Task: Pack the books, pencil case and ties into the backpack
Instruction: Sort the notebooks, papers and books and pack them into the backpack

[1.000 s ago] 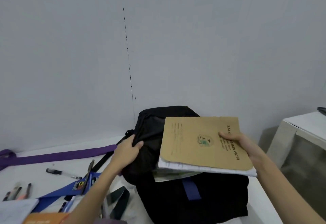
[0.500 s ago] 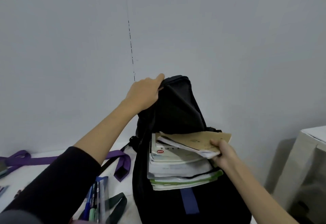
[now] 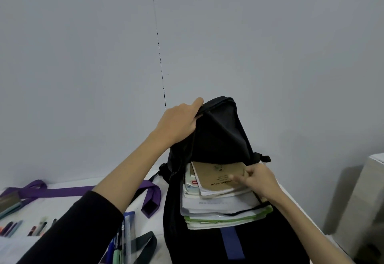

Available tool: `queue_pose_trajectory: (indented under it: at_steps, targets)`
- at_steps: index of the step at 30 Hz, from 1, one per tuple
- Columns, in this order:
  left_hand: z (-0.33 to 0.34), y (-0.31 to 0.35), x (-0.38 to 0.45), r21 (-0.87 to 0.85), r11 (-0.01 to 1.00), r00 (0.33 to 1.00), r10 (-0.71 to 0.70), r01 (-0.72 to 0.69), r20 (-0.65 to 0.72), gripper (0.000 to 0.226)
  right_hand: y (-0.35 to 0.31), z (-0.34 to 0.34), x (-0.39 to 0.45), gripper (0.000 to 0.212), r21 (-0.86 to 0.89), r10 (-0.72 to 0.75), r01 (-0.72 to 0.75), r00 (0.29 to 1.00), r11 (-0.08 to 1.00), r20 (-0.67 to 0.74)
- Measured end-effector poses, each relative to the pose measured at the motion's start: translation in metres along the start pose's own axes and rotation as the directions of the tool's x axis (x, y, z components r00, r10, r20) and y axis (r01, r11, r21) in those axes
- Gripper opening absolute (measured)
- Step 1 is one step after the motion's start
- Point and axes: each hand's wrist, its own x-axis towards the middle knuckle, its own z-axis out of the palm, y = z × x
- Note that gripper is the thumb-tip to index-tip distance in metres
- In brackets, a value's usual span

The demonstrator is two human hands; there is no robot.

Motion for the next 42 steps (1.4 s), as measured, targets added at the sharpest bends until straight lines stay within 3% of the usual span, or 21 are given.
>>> queue_pose_trajectory:
  at_steps: [3, 5, 8, 18, 24, 29, 34, 39, 42]
  targets:
    - [0.000, 0.001, -0.003, -0.017, 1.000, 1.000, 0.006, -0.005, 0.006, 0.010, -0.015, -0.002, -0.002, 0.022, -0.101, -0.234, 0.254, 0.956, 0.962, 0.177]
    - [-0.001, 0.002, -0.003, -0.026, 1.000, 1.000, 0.003, -0.003, 0.008, 0.012, -0.018, 0.008, 0.002, 0.044, -0.309, -0.281, 0.390, 0.897, 0.868, 0.341]
    - [-0.003, 0.005, -0.004, -0.022, 1.000, 1.000, 0.009, -0.009, 0.015, 0.014, -0.013, 0.033, 0.008, 0.049, -0.475, -0.195, 0.413, 0.875, 0.777, 0.442]
    - [-0.003, 0.002, -0.003, -0.002, 1.000, 1.000, 0.020, -0.020, 0.017, 0.012, -0.018, 0.086, 0.040, 0.040, -0.450, -0.190, 0.316, 0.934, 0.836, 0.302]
    - [-0.001, -0.005, -0.002, 0.004, 1.000, 1.000, 0.030, -0.030, 0.008, 0.013, -0.010, 0.082, 0.043, 0.038, -0.458, -0.313, 0.336, 0.941, 0.823, 0.130]
    - [0.001, -0.006, 0.002, -0.009, 0.999, 0.999, 0.042, -0.042, -0.006, 0.013, 0.010, 0.058, 0.050, 0.029, -0.522, -0.336, 0.333, 0.937, 0.785, 0.093]
    - [0.001, -0.003, 0.008, -0.009, 0.999, 0.999, 0.049, -0.049, -0.004, 0.012, 0.020, 0.063, 0.052, 0.017, -0.417, -0.367, 0.319, 0.930, 0.851, -0.038]
    - [0.002, -0.004, 0.009, -0.024, 0.999, 0.999, 0.033, -0.033, 0.001, 0.014, 0.001, 0.069, 0.044, 0.032, -0.431, -0.429, 0.379, 0.903, 0.819, -0.021]
    - [0.001, -0.005, 0.009, -0.025, 0.999, 0.999, 0.031, -0.031, 0.005, 0.014, -0.028, 0.078, 0.040, 0.055, -0.399, -0.469, 0.519, 0.855, 0.756, 0.223]
